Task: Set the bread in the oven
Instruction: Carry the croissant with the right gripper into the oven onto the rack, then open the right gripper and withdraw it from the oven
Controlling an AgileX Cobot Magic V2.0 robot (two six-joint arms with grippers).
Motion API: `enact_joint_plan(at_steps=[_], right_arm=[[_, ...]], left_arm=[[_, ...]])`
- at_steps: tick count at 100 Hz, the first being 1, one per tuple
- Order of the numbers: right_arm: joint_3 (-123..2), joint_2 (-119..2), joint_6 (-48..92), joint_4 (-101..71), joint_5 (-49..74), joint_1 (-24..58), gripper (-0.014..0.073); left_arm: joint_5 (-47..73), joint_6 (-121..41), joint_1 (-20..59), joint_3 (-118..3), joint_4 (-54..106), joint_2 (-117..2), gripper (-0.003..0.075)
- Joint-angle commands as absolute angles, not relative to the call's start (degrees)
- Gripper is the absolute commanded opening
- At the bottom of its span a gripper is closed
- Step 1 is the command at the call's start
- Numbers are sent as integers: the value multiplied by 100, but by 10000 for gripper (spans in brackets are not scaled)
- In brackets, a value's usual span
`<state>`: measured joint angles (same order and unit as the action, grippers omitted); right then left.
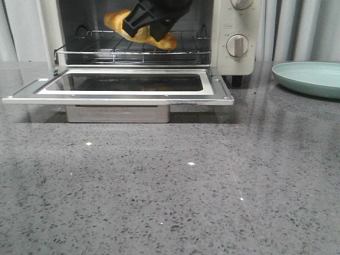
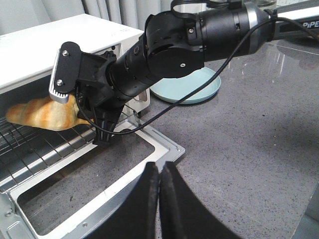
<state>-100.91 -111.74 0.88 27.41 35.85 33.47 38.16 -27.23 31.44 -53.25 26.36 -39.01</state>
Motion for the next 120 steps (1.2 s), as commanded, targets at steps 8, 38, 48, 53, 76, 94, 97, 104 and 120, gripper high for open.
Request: enact_joint_plan(at_steps=[8,38,48,53,76,94,97,104,120], right_arm=[[-10279,-10895,-162,2896,3487,3271,399],[-10193,-10370,-379,2266,3966,3333,529],[-9846,-9978,-379,1909,3966,3460,408],[-9571,-9744,-379,1842,3975,3553,335],[-7122,-7851,-470,1832,2838,4177,-73],[-6010,-5808,-878,1843,2612,4178,-49],[-5899,-5491,-878,1884,2652,4170,-49],[-5614,-4694,-878,2055,2731,4156,-49],[-4806,-3016,-878,2562,2768,4129,-49]], left_arm=[[3390,-2709,3184,-5477,2771,-3895,-22],[2932,-2642,3184,-5477,2771,-3873,-22],[2823,-2642,3184,-5465,2747,-3756,-22],[2738,-2642,3184,-5437,2689,-3667,-22],[1994,-2642,2967,-4787,2476,-2844,-22],[1473,-2642,2594,-3940,2386,-2123,-22],[1413,-2642,2540,-3762,2387,-2023,-22],[1399,-2642,2433,-3438,2387,-1900,-22],[1371,-2642,2364,-2931,2666,-1856,-22]])
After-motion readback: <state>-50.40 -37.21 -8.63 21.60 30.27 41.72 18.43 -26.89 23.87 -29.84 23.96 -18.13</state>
